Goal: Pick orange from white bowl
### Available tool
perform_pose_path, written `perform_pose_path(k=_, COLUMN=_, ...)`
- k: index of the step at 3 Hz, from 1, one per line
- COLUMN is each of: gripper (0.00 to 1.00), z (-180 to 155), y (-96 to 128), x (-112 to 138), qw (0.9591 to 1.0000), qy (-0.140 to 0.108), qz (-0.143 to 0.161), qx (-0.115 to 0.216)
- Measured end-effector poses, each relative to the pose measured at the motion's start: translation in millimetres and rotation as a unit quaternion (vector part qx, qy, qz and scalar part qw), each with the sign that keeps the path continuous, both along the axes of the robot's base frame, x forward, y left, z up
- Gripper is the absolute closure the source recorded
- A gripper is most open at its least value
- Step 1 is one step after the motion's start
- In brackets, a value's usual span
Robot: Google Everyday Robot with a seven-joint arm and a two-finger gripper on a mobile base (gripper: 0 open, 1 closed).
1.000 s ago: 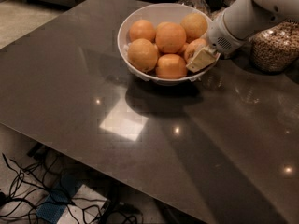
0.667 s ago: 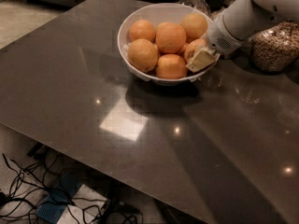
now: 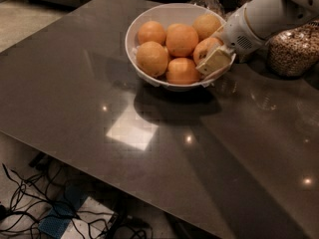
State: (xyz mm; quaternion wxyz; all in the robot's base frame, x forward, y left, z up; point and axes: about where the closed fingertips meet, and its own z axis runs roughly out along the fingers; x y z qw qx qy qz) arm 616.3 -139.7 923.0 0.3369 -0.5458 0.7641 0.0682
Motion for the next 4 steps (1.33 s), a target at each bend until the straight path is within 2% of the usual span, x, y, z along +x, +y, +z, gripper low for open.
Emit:
perform_pose_path(k=1, gripper=1.00, z=23.8, y=10.3, x=-13.4, qw=0.9982, qy=-0.027, qz=0.045, qx=0.029)
perform_pose_path(k=2, gripper=1.00, z=40.4, y=15.9, x=-24.2, qw=0.9935, qy=-0.050, qz=0.088, qx=0.054)
perform_pose_path(k=3, gripper=1.00, z=51.7, y=14.7, x=-30.9, qw=0.9862, qy=-0.057, qz=0.122, qx=0.096)
perform_pose_path(k=4, gripper=1.00, z=54.1, y=16.8, x=-31.5, qw=0.9852, qy=-0.058, qz=0.125, qx=0.102)
